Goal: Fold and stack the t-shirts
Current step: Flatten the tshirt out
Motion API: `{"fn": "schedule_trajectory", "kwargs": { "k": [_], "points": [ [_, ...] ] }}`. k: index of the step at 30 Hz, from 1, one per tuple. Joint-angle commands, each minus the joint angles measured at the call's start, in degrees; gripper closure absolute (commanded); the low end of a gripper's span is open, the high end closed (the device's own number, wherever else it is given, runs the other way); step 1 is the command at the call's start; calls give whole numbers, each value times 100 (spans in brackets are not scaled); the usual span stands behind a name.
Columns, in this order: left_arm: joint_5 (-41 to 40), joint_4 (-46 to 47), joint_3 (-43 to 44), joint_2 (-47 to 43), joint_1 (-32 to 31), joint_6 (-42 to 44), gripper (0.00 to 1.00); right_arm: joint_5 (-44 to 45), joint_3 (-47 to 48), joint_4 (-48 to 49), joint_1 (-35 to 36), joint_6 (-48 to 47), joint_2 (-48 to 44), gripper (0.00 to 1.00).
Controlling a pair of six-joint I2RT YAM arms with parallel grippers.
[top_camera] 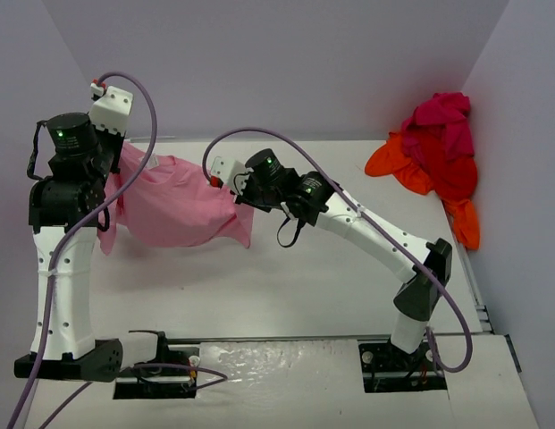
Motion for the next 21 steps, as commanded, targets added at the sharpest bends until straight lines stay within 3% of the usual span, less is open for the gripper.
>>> {"fn": "schedule_trajectory", "kwargs": {
  "k": [1, 11, 16, 21],
  "points": [
    [161, 115, 558, 5, 30, 141, 100, -392, -140, -374, 31, -37, -822, 100],
    [223, -6, 1884, 921, 0, 535, 100, -704, -945, -903, 152, -118, -1513, 100],
    [163, -217, 3071, 2587, -627, 652, 100, -545, -1627, -927, 140, -103, -1804, 100],
    [-52, 6, 3320, 3915, -1530, 887, 100, -349, -2339, -933, 89, 46, -1877, 100]
  ]
}}
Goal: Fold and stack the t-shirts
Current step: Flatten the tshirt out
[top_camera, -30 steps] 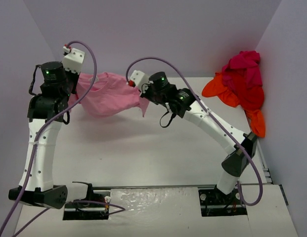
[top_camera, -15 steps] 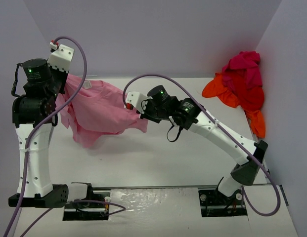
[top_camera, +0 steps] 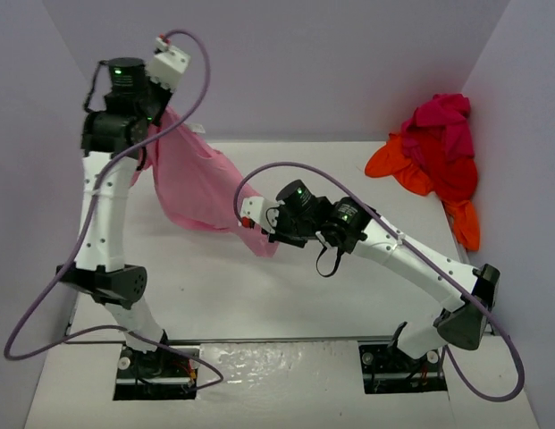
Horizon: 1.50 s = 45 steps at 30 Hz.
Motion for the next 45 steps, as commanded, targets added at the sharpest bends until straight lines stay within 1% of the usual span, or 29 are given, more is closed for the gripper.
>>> {"fn": "schedule_trajectory", "kwargs": {
  "k": [1, 3, 4, 5, 7, 8, 9, 10, 11, 12, 13, 14, 15, 16, 17, 18, 22, 26, 28, 30, 32, 33, 35, 36, 38, 41, 45],
  "points": [
    [-162, 336, 322, 1195, -726, 356, 100, 300, -462, -142, -88, 121, -227, 100],
    [-137, 244, 705, 2016, -1065, 485, 100, 468, -664, -142, -167, 150, -208, 100],
    [-137, 227, 875, 2203, -1238, 549, 100, 617, -748, -141, -210, 156, -208, 100],
    [-137, 244, 1043, 2628, -1472, 567, 100, 636, -824, -125, -260, 165, -199, 100],
    [-51, 313, 1172, 3080, -1745, 601, 100, 681, -898, -113, -416, 188, -149, 100],
    [-4, 334, 1230, 3361, -1900, 597, 100, 766, -933, -118, -475, 203, -113, 96],
    [51, 357, 1267, 3628, -2033, 569, 100, 903, -956, -123, -553, 225, -81, 89],
    [74, 367, 1287, 3738, -2162, 558, 100, 960, -981, -125, -585, 250, -47, 86],
    [41, 444, 1229, 3822, -2307, 534, 100, 1065, -1043, -131, -621, 248, -35, 74],
    [-14, 574, 1126, 3959, -2466, 493, 100, 1239, -1128, -142, -680, 226, -38, 54],
    [-80, 693, 1032, 4064, -2593, 444, 99, 1409, -1199, -151, -736, 198, -47, 38],
    [-178, 780, 967, 4072, -2618, 369, 96, 1565, -1229, -151, -783, 152, -70, 31],
    [-214, 864, 932, 4074, -2613, 306, 69, 1698, -1263, -139, -863, 110, -80, 26],
    [-226, 926, 930, 4070, -2589, 255, 36, 1811, -1289, -125, -954, 64, -85, 22],
    [-231, 915, 1009, 4053, -2538, 232, 23, 1892, -1284, -125, -1040, 1, -85, 21],
    [-233, 923, 1121, 3996, -2429, 167, 19, 1970, -1242, -85, -1103, -48, -79, 21],
    [-383, 969, 1432, 3655, -1918, -18, 18, 2071, -925, 254, -1404, -240, -35, 21],
    [-499, 1057, 1349, 3308, -1406, -2, 16, 2073, -603, 575, -1489, -376, 138, 26],
    [-556, 1135, 1072, 2994, -991, 48, 14, 2038, -208, 731, -1482, -403, 430, 31],
    [-563, 1157, 826, 2820, -694, 41, 14, 1924, 96, 796, -1475, -467, 668, 39],
    [-564, 1113, 511, 2620, -416, -67, 15, 1830, 393, 911, -1456, -484, 1071, 43],
    [-515, 1097, 138, 2546, -212, -92, 16, 1805, 613, 912, -1456, -468, 1196, 46],
    [-308, 1410, -701, 2158, -20, -103, 20, 1807, 821, 920, -1394, -443, 1494, 51],
    [-182, 1682, -1196, 1770, 36, -43, 20, 1782, 872, 915, -1324, -448, 1631, 55],
    [-128, 1996, -1873, 1373, 82, 83, 19, 1711, 953, 913, -1237, -430, 1769, 62],
    [-78, 1876, -1970, 1224, 99, 80, 19, 1774, 1046, 927, -908, -304, 1991, 61],
    [222, 1465, -1976, 1082, 104, 13, 19, 1685, 1098, 944, -559, -181, 2216, 59]
  ]
}}
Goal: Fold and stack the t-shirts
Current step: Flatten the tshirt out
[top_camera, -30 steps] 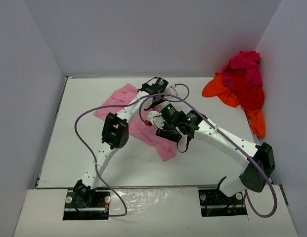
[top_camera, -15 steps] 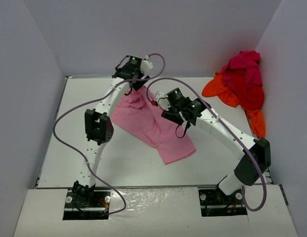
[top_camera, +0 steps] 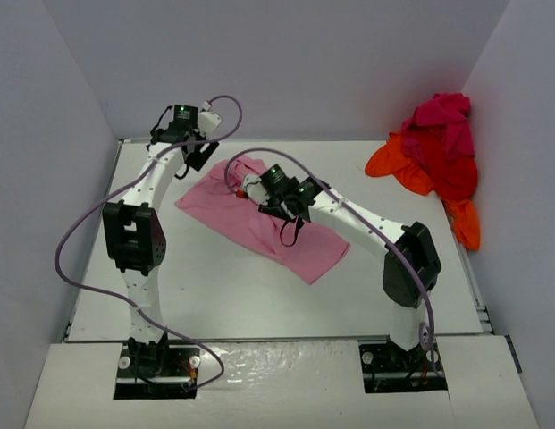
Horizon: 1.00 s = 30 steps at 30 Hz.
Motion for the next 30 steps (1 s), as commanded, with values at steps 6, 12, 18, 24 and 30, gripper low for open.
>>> {"fn": "schedule_trajectory", "kwargs": {
  "k": [6, 12, 18, 24, 30],
  "points": [
    [697, 109, -1058, -1102, -146, 105, 27, -151, 296, 123, 470, 212, 403, 68],
    [948, -13, -1672, -1154, -145, 127, 44, -122, 132, 131, 384, 181, 593, 77],
    [1171, -280, -1808, -933, -163, 33, 53, -70, 102, 123, 313, 137, 962, 91],
    [1035, -636, -1599, -442, -279, -84, 71, -96, 60, 119, 220, 141, 1046, 96],
    [1008, -1334, -821, 337, -383, -297, 85, -207, -19, 56, 208, 194, 1123, 97]
  ]
}}
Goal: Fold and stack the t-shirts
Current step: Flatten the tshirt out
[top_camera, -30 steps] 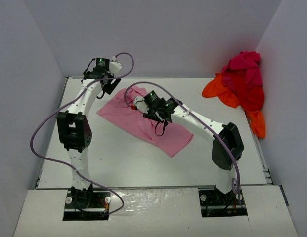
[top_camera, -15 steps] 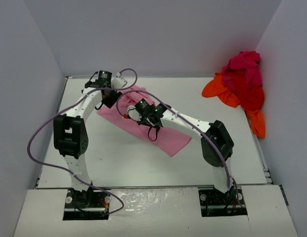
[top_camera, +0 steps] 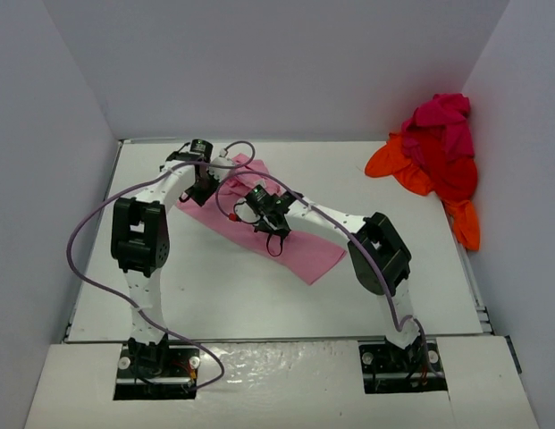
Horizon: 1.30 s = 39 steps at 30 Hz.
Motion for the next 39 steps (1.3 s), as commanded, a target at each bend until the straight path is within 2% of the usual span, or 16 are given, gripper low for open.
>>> {"fn": "schedule_trajectory", "kwargs": {
  "k": [1, 6, 12, 20, 26, 28, 32, 36, 39],
  "points": [
    [-18, -680, 811, 361, -119, -264, 87, 15, -50, -15, -30, 60, -93, 98],
    [-121, -1022, 1313, 827, -175, -398, 89, 203, -240, -88, -65, 38, -33, 98],
    [-256, -1393, 1751, 1231, -241, -540, 100, 250, -469, -195, -362, 4, 183, 100],
    [-467, -1697, 1652, 1277, -277, -576, 100, 541, -584, -317, -1063, -41, 778, 100],
    [-432, -1835, 1045, 975, -284, -610, 100, 1448, -812, -385, -1503, 165, 1244, 100],
    [-409, -1852, 576, 692, -308, -633, 100, 1607, -944, -462, -1703, 261, 1336, 100],
    [-333, -1791, -348, 17, -548, -582, 100, 1388, -1013, -512, -2161, 343, 1300, 100],
    [-512, -1409, -965, -589, -904, -627, 100, 985, -845, -512, -2163, 412, 1279, 100],
    [-518, -958, -1103, -853, -953, -715, 97, 948, -476, -513, -2123, 556, 1382, 92]
  ]
}}
